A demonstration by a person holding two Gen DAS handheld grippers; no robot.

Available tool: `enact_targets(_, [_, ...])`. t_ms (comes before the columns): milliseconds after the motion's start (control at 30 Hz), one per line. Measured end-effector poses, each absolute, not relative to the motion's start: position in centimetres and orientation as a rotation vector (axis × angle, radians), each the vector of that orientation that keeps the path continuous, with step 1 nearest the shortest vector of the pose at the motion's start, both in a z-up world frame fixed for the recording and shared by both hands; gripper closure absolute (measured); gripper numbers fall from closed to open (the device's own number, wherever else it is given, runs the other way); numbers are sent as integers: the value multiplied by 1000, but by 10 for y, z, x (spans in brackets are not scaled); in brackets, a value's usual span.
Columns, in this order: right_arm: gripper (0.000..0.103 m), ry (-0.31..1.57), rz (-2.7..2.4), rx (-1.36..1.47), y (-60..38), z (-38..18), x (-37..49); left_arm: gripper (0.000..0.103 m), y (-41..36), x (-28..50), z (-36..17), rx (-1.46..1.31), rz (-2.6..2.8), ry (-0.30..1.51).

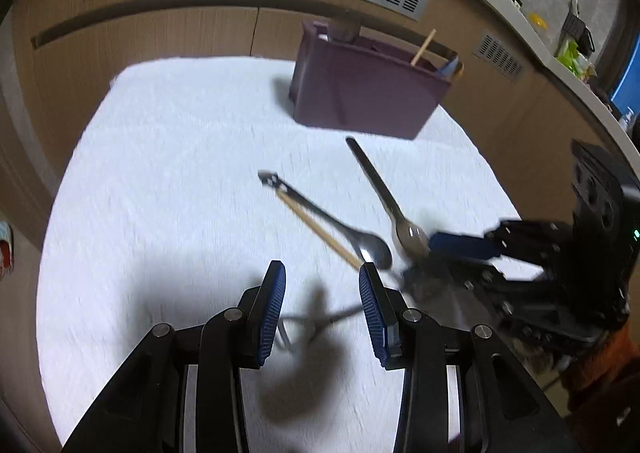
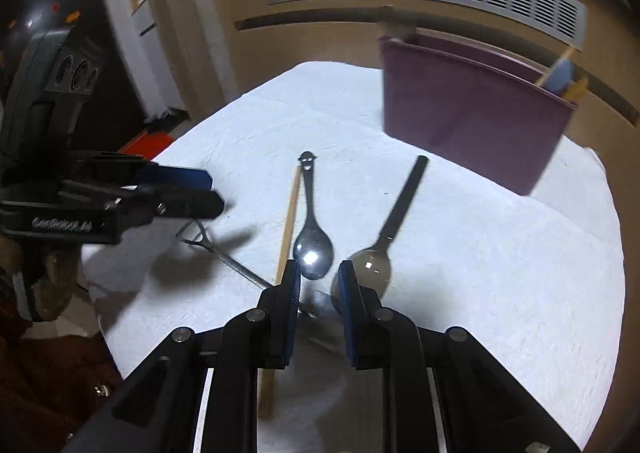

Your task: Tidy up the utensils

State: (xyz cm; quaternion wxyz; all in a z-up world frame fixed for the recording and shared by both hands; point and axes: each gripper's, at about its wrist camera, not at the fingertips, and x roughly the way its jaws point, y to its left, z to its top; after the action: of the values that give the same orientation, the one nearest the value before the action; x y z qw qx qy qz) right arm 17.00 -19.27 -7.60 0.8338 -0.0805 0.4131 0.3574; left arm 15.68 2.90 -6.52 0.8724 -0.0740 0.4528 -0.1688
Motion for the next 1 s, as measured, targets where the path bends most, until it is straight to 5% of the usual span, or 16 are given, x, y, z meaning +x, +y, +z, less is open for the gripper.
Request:
enact_targets(433, [85,959,761,-201,-145,-99,214,64,20,131,-79,-184,-477,1048])
enact_targets(1000, [82,950,595,-121,-223,-101,195,64,-3,204,-88,-231,-454,1026])
